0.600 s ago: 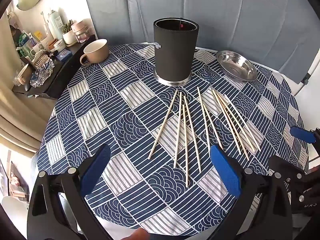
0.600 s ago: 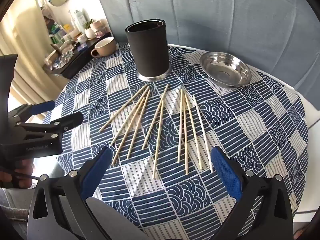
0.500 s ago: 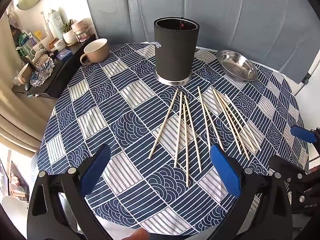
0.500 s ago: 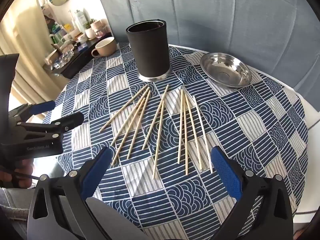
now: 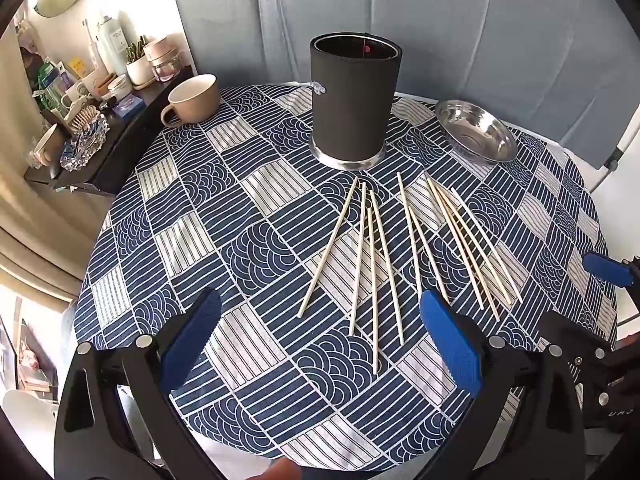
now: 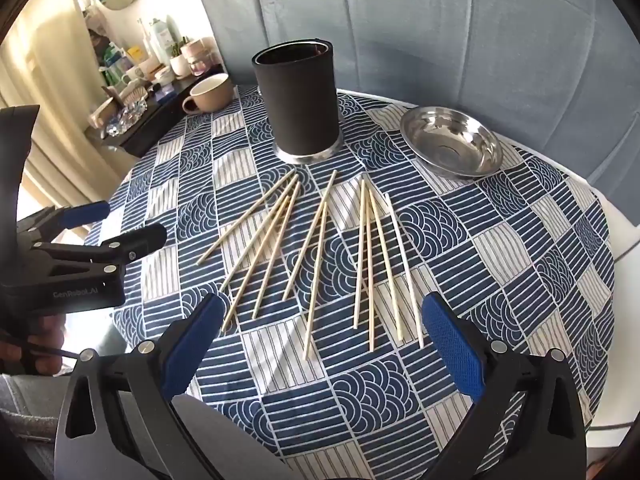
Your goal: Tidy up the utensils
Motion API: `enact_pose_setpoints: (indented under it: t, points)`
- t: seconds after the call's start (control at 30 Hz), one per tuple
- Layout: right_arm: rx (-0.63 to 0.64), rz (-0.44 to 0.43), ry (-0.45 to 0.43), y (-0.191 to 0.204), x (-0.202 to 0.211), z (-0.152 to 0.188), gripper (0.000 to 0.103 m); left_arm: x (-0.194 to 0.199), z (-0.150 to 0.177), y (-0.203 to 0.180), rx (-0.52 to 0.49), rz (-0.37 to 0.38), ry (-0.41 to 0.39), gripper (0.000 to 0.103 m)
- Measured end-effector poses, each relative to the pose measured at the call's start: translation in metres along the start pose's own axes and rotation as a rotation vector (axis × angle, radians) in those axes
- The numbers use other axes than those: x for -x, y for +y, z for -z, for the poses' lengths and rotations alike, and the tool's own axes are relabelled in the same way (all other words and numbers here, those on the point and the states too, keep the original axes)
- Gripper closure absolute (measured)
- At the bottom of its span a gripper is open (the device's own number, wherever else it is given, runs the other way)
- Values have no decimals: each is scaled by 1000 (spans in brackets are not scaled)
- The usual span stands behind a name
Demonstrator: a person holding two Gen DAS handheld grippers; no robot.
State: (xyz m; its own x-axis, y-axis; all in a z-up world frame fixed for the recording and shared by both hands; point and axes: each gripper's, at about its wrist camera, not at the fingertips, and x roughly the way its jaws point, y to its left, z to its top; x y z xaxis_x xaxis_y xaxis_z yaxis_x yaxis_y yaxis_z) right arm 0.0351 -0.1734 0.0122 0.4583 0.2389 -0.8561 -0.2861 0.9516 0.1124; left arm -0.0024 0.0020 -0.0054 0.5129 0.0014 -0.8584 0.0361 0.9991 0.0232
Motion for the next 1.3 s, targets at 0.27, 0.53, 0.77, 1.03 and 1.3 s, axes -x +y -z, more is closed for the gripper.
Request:
enact_pose_setpoints:
  t: [0.27,0.53,0.77,1.03,1.3]
  points:
    - [4,-1,2,0,-2,0,8,-4,-3,3,11,6,19,6]
    - [3,0,6,0,-3,1,8,-4,-4,2,7,12,21,6]
    - [3,3,9,-2,-4,0,8,-6,-4,4,22,14,28,6]
    - [7,5,14,0,-4,0,8,-7,-4,4,23,18,35,6]
    - [10,3,25,1,-7,-1,8,-9,-6,5,29,15,42,6]
